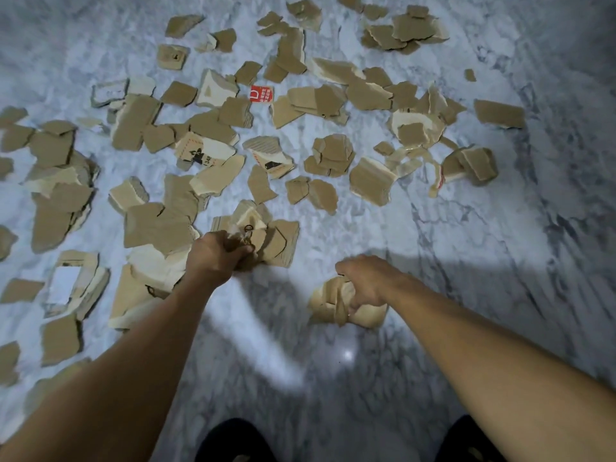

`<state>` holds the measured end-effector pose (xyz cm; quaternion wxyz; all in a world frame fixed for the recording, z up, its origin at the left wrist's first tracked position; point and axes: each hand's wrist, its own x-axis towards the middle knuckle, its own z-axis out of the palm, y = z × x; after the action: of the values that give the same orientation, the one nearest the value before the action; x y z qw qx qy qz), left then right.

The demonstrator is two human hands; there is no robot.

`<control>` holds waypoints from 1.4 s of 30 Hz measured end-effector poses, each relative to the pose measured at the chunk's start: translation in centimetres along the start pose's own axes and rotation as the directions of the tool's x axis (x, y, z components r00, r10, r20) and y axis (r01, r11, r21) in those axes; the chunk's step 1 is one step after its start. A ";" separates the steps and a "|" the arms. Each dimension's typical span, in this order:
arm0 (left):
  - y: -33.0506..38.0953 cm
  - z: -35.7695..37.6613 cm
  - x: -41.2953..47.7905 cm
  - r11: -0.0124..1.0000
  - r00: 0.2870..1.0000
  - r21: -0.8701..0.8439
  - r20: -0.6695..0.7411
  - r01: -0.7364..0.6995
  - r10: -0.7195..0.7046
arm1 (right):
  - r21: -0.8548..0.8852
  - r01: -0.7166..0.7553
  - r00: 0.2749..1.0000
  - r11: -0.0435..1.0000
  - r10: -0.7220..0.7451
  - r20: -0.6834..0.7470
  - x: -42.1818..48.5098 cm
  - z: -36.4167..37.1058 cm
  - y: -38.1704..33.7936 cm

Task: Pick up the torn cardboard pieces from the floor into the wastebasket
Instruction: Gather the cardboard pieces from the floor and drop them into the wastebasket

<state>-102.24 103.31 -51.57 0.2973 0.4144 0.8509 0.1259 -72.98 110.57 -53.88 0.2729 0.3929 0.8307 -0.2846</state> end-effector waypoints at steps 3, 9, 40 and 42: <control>-0.2 0.3 0.5 0.999 1.000 -0.046 0.026 -0.016 0.017 | 0.058 -0.061 0.998 0.996 0.059 0.037 0.5 0.3 0.9; -1.0 0.2 2.9 0.986 0.983 0.035 0.092 -0.166 0.162 | 0.420 -0.205 0.977 0.884 0.211 0.034 -1.1 0.3 3.2; 2.2 -3.1 4.9 0.980 0.961 -0.185 0.248 -0.073 0.119 | 0.827 0.060 0.950 0.559 0.223 -0.220 2.5 -5.1 5.6; 4.0 -3.3 4.6 0.988 0.946 -0.120 0.299 -0.093 0.125 | 0.841 0.045 0.943 0.540 0.254 -0.214 2.3 -5.6 6.9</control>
<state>-103.93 109.48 -49.01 0.4392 0.4591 0.7627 0.1210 -69.93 119.15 -53.36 -0.0649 0.5641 0.6008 -0.5626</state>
